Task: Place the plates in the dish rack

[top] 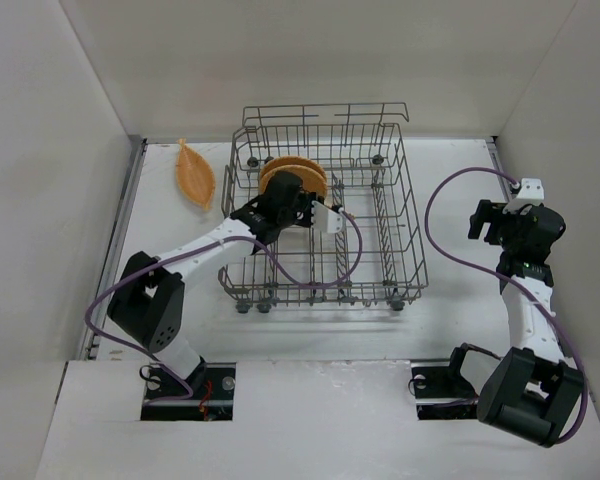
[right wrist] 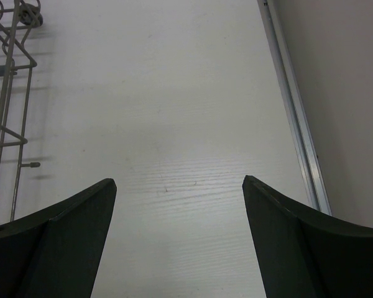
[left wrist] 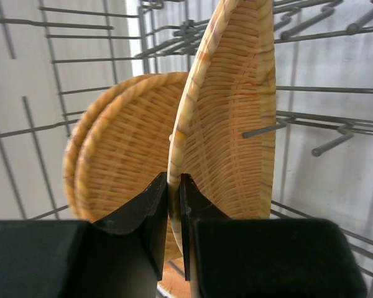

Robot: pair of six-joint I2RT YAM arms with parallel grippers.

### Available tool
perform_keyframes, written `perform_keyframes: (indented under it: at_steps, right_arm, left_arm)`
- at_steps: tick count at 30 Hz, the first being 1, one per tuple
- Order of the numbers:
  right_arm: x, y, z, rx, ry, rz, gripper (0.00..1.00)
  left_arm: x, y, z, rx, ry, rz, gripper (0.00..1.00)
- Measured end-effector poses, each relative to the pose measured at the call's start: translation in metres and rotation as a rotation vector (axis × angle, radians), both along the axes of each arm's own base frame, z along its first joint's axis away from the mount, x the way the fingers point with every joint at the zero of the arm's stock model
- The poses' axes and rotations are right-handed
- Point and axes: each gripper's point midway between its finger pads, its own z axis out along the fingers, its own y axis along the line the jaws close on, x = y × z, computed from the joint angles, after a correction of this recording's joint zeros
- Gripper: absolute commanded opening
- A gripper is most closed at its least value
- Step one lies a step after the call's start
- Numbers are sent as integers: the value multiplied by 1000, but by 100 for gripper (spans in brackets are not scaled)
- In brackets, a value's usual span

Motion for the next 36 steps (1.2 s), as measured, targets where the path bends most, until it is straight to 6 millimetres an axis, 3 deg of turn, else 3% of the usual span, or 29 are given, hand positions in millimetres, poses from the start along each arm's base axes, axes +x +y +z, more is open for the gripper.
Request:
perform_keyframes:
  at_steps: [3,10,17,21,24,28,33,36]
  right_arm:
    - [0,0,0,1,1,0,88]
    - [0,0,-2,2,5,0,88]
    - [0,0,-3,3,7,0,88]
    - [0,0,-2,3,7,0,88]
    - [0,0,-2,2,7,0,88]
    - [0,0,-2,2,5,0,88]
    - [-3,1,0,-4,-8,0,89]
    - [-5,2,0,-6,-14,0,89]
  left_arm:
    - [0,0,-13,3,27,11,6]
    - [1,-1,-16,-29,31,29,16]
    - [-6,0,-35,-25,75,38,60]
    - [-9,2,-30,-39,72,47,72]
    - [-12,7,-11,-60,47,62,76]
    - [-19,19,32,-104,-10,95,79]
    - [-25,38,106,-208,-106,182,99]
    - [-22,57,158,-316,-164,273,100]
